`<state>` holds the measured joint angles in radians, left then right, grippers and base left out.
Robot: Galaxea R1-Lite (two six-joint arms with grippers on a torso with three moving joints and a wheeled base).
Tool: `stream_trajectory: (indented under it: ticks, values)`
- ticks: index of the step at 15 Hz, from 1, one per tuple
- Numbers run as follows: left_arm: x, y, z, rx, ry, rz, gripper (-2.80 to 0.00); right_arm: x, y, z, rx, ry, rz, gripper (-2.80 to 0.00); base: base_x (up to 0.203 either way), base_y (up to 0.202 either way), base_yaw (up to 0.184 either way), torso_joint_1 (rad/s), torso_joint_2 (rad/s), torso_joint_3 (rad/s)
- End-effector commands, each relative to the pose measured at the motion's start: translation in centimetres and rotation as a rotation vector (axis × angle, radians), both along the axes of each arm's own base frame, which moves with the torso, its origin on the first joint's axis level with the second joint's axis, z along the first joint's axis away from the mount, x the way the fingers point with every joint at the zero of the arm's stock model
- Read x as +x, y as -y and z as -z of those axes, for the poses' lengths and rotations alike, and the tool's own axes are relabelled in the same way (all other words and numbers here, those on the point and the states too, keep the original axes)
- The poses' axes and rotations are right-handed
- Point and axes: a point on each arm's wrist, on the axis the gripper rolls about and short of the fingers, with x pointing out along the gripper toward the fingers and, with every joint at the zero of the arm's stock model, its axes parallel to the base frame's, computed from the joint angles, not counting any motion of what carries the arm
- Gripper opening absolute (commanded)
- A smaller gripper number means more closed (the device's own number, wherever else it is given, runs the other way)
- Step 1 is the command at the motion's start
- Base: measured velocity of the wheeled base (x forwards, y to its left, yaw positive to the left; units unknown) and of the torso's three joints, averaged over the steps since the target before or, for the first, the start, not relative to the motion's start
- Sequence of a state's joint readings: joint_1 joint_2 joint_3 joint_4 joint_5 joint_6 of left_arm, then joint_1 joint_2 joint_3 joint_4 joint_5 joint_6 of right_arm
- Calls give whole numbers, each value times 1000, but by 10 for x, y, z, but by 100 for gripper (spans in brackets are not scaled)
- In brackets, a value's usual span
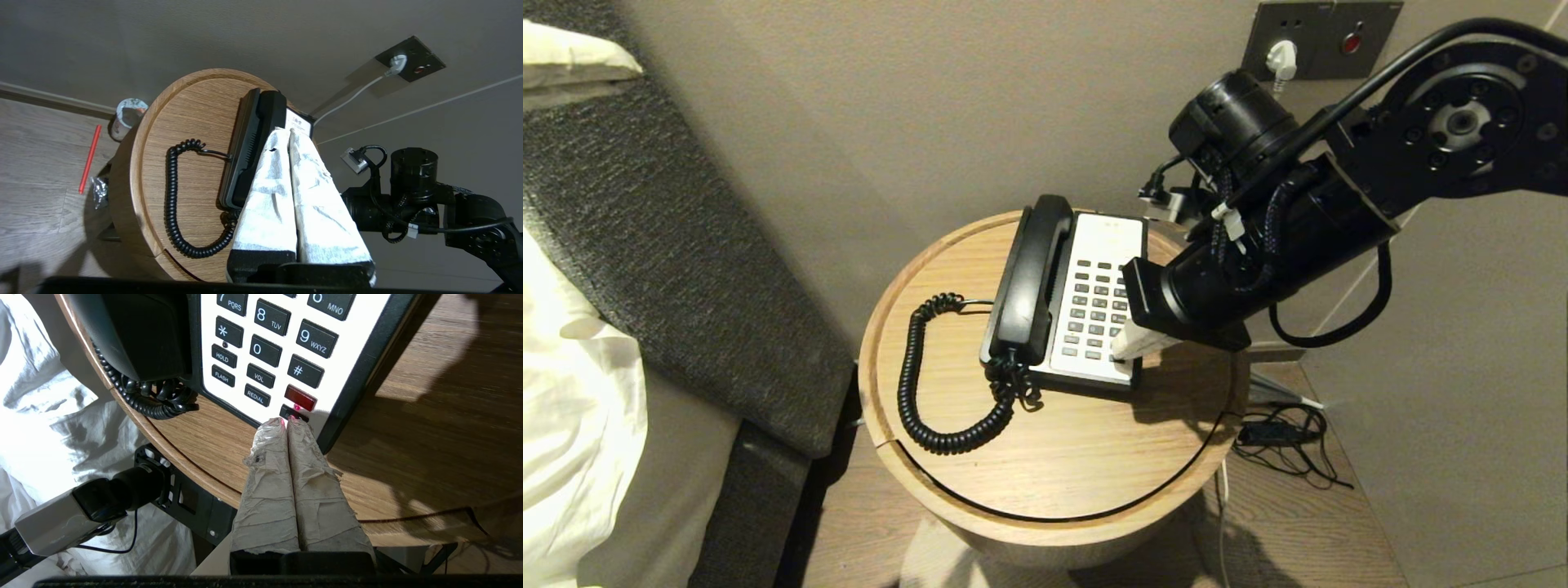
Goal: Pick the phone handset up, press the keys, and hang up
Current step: End the call using the dial pad
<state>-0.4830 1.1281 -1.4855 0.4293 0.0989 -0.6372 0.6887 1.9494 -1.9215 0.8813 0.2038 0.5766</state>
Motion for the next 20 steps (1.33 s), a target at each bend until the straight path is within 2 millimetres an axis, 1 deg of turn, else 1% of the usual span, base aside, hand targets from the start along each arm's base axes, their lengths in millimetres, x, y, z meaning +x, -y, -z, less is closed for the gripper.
stream_trajectory:
  ticks: [1,3,9,13,14,16,18,20]
  values:
    - [2,1,1,1,-8,-2,-280,2,-2,3,-6,-9,2,-280,0,0,0,0,0,0]
    - [1,1,1,1,-10,-2,-280,4,-3,7,-12,-13,1,-280,0,0,0,0,0,0]
    - [-1,-1,2,1,-8,-3,-280,5,-4,8,-21,-1,-16,-280,0,0,0,0,0,0]
    - [-3,-2,2,0,-5,-7,-280,2,-1,1,-11,16,-8,-280,0,0,0,0,0,0]
    - [-4,-3,2,-1,-2,-8,-280,0,1,-3,-3,24,-7,-280,0,0,0,0,0,0]
    - [-9,-6,3,-3,3,-8,-280,-15,7,-22,33,67,-19,-280,0,0,0,0,0,0]
    - [-13,-8,7,7,-2,-10,-280,-36,17,-45,75,114,-33,-280,0,0,0,0,0,0]
    - [-17,-10,18,30,-22,-20,-280,-61,37,-70,119,167,-15,-280,0,0,0,0,0,0]
